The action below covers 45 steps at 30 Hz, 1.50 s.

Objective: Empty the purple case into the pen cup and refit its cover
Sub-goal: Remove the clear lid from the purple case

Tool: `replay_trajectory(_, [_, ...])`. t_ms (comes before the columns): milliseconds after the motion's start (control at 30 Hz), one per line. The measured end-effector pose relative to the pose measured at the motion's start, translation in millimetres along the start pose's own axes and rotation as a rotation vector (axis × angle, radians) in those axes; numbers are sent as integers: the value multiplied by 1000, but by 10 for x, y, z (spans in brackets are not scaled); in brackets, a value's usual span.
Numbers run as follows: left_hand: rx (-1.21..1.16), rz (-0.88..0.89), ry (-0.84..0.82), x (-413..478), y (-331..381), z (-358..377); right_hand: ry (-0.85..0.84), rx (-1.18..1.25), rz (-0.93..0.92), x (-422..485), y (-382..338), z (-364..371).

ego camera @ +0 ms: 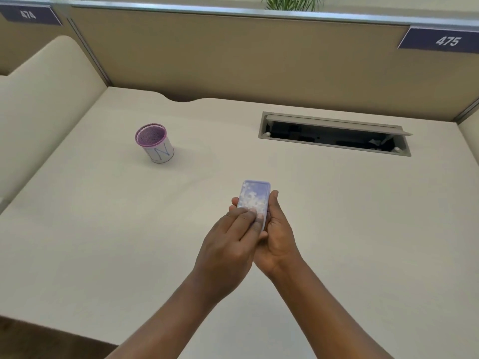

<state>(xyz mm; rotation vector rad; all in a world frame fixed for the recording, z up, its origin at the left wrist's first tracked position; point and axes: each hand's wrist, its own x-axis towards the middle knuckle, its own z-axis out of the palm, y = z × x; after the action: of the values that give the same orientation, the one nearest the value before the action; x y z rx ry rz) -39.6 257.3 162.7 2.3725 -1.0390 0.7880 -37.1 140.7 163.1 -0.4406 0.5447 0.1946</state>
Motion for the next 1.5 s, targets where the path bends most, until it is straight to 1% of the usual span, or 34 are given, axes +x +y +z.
replay_trajectory(233, [-45,12,-36,-28,-47,-11,38,-5,-10,7,43,18])
replay_trajectory(433, [-89,3,-30,-5,-70,-18,58,-3,-32,25,63,20])
replay_trajectory(567, [-109,38,-85,31,-115,-50,67,-16,-41,36,34,0])
replay_trajectory(767, [-89,114,-195,-24,-430,-216,56,-101,-94,37,-35,-43])
replay_trajectory(967, [-121,201,-218,-34,-494,-227,54,-164,-78,34,-18,-75])
replay_trajectory(1167, [-156,223,-235,-17,-478,-243,27,-155,-69,36,-14,-97])
replay_trajectory(1500, [-189,208,-241,72,-423,-324,-45,-128,-64,15,-31,-90])
